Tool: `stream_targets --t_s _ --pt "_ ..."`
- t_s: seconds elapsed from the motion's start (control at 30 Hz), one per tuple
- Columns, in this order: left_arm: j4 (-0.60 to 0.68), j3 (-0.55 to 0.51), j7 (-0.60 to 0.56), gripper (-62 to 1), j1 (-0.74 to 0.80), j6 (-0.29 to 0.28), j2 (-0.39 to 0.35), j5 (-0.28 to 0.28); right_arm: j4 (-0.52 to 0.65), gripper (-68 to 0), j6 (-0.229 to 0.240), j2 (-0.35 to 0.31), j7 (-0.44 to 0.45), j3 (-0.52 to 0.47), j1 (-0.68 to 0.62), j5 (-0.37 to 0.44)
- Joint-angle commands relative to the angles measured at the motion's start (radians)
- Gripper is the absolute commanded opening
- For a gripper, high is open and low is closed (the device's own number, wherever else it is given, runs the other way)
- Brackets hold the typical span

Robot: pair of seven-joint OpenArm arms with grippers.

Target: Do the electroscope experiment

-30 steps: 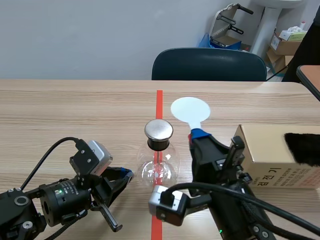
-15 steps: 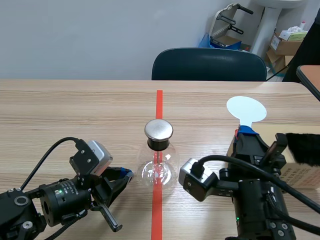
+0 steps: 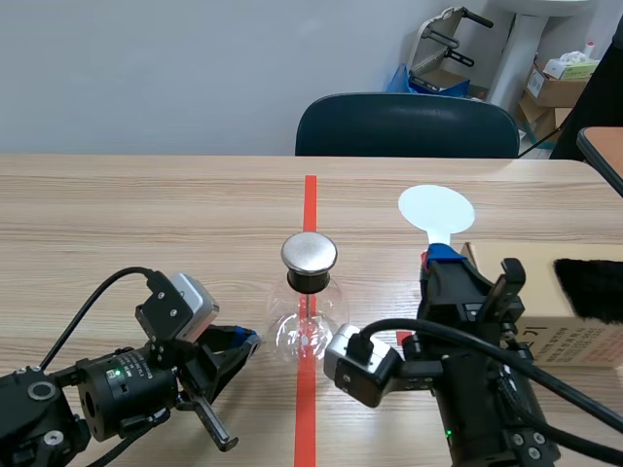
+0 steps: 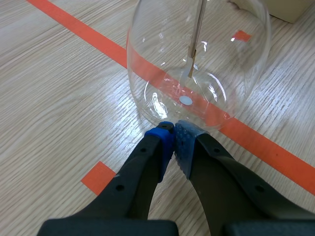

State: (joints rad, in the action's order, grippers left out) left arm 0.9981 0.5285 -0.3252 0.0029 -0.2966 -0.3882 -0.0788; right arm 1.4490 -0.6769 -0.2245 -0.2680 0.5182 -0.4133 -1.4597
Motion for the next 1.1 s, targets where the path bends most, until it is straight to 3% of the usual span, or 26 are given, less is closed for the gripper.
stream_targets --t_s 0.0,0.3,0.5,0.67,1.07 --pt "0.014 -0.003 -0.014 -56.9 -0.003 -0.001 0.002 -0.006 0.011 -66.5 -0.014 -0.002 0.037 -0.009 0.012 -0.001" --pt "0.014 -0.003 -0.014 -56.9 -0.003 -0.001 0.003 -0.006 0.011 -66.5 -0.018 -0.003 0.324 -0.009 0.012 -0.001" --pt "0.014 -0.003 -0.014 -56.9 -0.003 -0.001 0.003 -0.006 0.011 -66.5 -0.018 -0.003 0.457 -0.009 0.012 -0.001" --pt "0.014 -0.003 -0.014 -56.9 -0.003 -0.001 0.003 -0.006 0.011 -66.5 -0.018 -0.003 0.501 -0.009 0.012 -0.001" --pt "0.014 -0.003 -0.014 -56.9 -0.003 -0.001 0.003 -0.006 0.011 -66.5 -0.018 -0.003 0.503 -0.009 0.012 -0.001"
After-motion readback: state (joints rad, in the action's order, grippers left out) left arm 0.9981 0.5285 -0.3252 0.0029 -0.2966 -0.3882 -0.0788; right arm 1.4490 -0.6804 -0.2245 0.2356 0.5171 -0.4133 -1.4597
